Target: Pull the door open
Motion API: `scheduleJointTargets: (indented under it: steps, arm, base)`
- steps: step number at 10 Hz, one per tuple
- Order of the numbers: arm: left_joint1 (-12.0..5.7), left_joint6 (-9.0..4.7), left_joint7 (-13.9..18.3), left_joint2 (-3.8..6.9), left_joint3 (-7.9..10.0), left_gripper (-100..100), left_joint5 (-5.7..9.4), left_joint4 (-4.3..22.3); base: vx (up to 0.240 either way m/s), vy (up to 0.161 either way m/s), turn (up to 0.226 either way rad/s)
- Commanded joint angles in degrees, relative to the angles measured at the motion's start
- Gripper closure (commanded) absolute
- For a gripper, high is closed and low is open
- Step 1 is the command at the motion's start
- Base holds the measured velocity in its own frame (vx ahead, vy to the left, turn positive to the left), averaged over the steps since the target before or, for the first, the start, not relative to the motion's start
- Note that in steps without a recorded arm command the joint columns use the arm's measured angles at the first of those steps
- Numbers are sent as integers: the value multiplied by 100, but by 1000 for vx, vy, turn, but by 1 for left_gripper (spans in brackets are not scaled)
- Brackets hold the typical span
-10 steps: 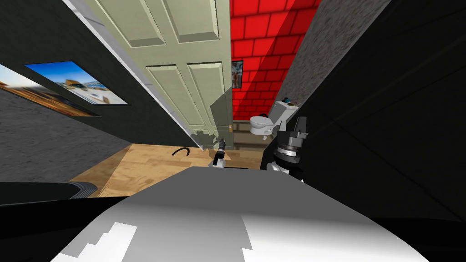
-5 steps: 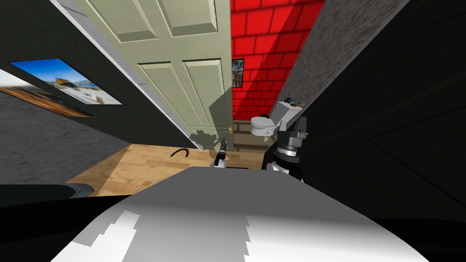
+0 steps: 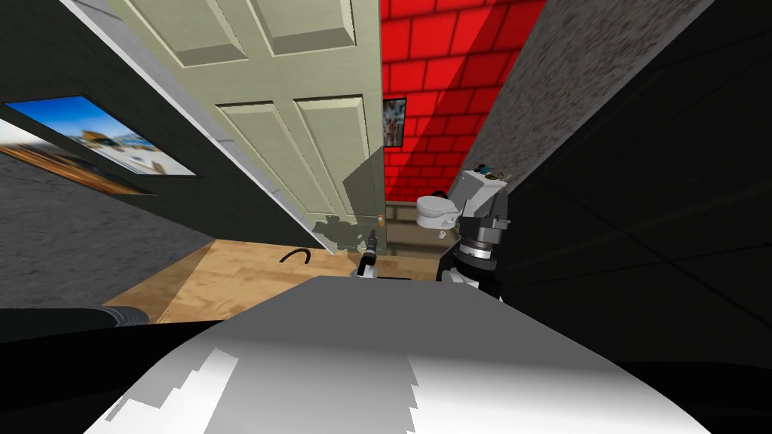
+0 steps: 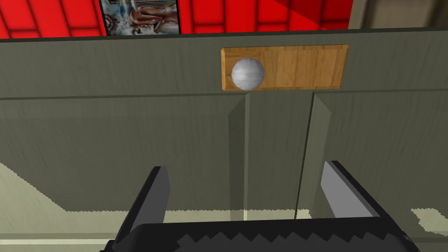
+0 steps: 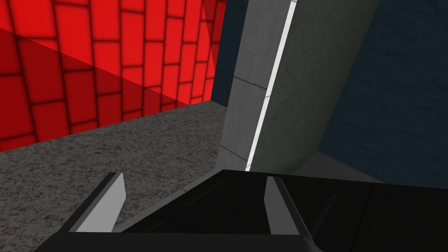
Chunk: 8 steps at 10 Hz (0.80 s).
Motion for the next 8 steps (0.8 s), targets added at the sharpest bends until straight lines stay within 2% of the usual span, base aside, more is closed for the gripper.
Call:
scheduleJointTargets:
  steps: [1,2,3,4,5,6,8]
  arm:
    - [-38,-22,-33,-41,-42,-100,49,151]
    - [-64,-46,-8,-37,-25,-100,30,177]
    - [-85,-49,9,143,7,-100,61,221]
    - [-92,-39,18,262,32,-100,79,233]
    - [-92,-39,18,262,32,-100,79,233]
    - [-102,-24,30,411,66,-100,102,248]
    - [-117,-1,46,625,120,-100,137,270]
  base:
    - [184,-66,31]
    - [84,-30,10]
    - [-16,48,-60]
    - [-46,94,-76]
    - [-40,77,-23]
    - [-42,46,-69]
    - [-33,26,-69]
